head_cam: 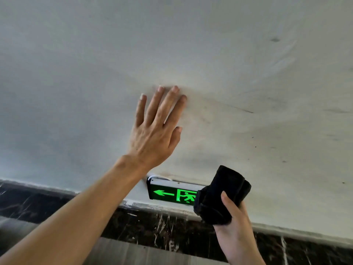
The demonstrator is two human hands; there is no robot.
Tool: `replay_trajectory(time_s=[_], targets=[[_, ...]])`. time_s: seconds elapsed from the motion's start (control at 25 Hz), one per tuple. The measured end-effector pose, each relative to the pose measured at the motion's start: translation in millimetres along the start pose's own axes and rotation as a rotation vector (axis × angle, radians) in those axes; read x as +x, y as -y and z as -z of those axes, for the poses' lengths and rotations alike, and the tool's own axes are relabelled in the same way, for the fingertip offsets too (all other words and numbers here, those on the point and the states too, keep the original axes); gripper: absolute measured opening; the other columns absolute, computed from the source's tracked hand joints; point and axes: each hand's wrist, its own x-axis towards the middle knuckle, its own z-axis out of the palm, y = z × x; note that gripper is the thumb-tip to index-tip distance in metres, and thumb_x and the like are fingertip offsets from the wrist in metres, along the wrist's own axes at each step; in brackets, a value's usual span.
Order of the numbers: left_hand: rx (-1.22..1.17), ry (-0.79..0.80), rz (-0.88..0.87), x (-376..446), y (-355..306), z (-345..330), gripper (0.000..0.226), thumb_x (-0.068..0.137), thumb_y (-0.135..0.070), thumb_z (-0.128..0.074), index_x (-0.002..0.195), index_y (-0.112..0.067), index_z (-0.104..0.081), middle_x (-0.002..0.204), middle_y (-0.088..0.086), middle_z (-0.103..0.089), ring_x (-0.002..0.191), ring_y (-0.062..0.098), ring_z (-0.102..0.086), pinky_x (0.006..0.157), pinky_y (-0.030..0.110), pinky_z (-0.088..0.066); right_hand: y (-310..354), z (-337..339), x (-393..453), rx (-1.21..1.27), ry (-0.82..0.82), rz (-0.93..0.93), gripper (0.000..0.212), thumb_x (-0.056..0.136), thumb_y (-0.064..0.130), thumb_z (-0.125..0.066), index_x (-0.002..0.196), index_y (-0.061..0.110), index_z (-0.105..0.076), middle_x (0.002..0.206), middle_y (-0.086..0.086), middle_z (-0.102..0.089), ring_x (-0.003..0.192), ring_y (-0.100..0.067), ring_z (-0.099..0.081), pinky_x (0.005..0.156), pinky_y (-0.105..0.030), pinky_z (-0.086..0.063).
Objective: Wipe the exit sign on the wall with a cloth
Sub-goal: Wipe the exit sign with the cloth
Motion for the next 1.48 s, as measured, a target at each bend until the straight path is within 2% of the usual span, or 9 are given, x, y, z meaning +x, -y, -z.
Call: replay_trajectory(time_s=[0.08,0.16,0.28,0.4,0.52,0.6,0.84,1.2,1.48], targets=[[0.084,-0.108,-0.099,-2.8,17.8,-21.3,0.061,0.096,-0.027,-0.051,0.151,-0.014,-0.028,0.155,0.007,-0.022,0.145,0.033,-0.018,0.119,0.054,-0.007,-20.3,9.1,20.1,-0.102,-0.006,0.089,0.047,0.077,0.012,-0.069,0.123,0.021,-0.063,0.114,-0.013,-0.072,0.103,-0.031,-0.070,0.083,-0.046,-0.054],[0.158,-0.203,-0.179,-1.3,35.5,-40.8,0.060,0.099,-0.033,-0.046,0.153,-0.017,-0.026,0.154,0.007,-0.023,0.144,0.032,-0.017,0.118,0.055,-0.007,-40.0,13.3,39.9,-0.302,-0.056,0.250,0.035,0.081,0.006,-0.071,0.108,0.028,-0.068,0.101,-0.002,-0.076,0.092,-0.020,-0.073,0.076,-0.036,-0.057],[0.223,-0.268,-0.251,2.6,49.0,-56.3,0.060,0.100,-0.040,-0.039,0.154,-0.019,-0.022,0.154,0.007,-0.023,0.143,0.033,-0.015,0.119,0.052,0.000,-67.6,10.3,63.3,-0.688,-0.138,0.547,0.038,0.085,0.007,-0.072,0.088,0.044,-0.065,0.083,0.015,-0.072,0.076,-0.004,-0.068,0.060,-0.018,-0.052],[0.273,-0.336,-0.295,6.8,52.8,-61.7,0.060,0.099,-0.042,-0.036,0.152,-0.016,-0.030,0.153,0.009,-0.026,0.142,0.035,-0.022,0.119,0.054,-0.003,-89.7,-2.9,80.7,-1.001,-0.186,0.966,0.040,0.080,0.002,-0.075,0.091,0.039,-0.062,0.082,0.015,-0.067,0.079,-0.004,-0.063,0.063,-0.010,-0.048],[0.278,-0.374,-0.301,7.9,52.9,-63.5,0.060,0.098,-0.043,-0.035,0.151,-0.017,-0.032,0.153,0.008,-0.028,0.141,0.035,-0.025,0.118,0.054,-0.005,-108.6,-18.9,109.9,-1.218,-0.168,1.429,0.041,0.063,-0.015,-0.077,0.099,0.004,-0.070,0.097,-0.006,-0.070,0.097,-0.020,-0.061,0.083,-0.034,-0.056],[0.276,-0.380,-0.304,7.6,53.3,-64.1,0.060,0.097,-0.044,-0.035,0.151,-0.017,-0.034,0.152,0.008,-0.029,0.141,0.035,-0.026,0.118,0.055,-0.005,-125.2,-26.1,127.7,-1.361,-0.077,1.536,0.050,0.053,-0.018,-0.078,0.099,0.001,-0.072,0.100,-0.010,-0.070,0.101,-0.023,-0.057,0.091,-0.039,-0.052],[0.268,-0.407,-0.307,9.1,52.9,-61.8,0.058,0.096,-0.042,-0.038,0.147,-0.016,-0.041,0.147,0.012,-0.048,0.138,0.037,-0.032,0.114,0.060,-0.017,-169.1,-16.4,140.8,-1.943,0.250,1.234,0.071,0.048,0.012,-0.090,0.116,0.015,-0.071,0.113,0.000,-0.069,0.107,-0.025,-0.065,0.092,-0.038,-0.055],[0.292,-0.420,-0.308,8.3,53.4,-63.0,0.059,0.096,-0.041,-0.042,0.149,-0.015,-0.039,0.149,0.012,-0.041,0.137,0.038,-0.033,0.111,0.063,-0.023,-159.2,-15.9,139.9,-2.154,0.233,1.214,0.061,0.057,0.020,-0.080,0.116,0.013,-0.069,0.109,-0.001,-0.068,0.105,-0.023,-0.064,0.091,-0.035,-0.055],[0.337,-0.405,-0.311,8.1,53.9,-62.8,0.061,0.095,-0.042,-0.041,0.150,-0.015,-0.037,0.151,0.011,-0.033,0.138,0.039,-0.033,0.110,0.064,-0.024,-142.8,-3.4,137.7,-2.156,0.217,1.152,0.070,0.046,0.029,-0.087,0.112,0.014,-0.069,0.108,0.000,-0.067,0.105,-0.024,-0.064,0.091,-0.036,-0.055]])
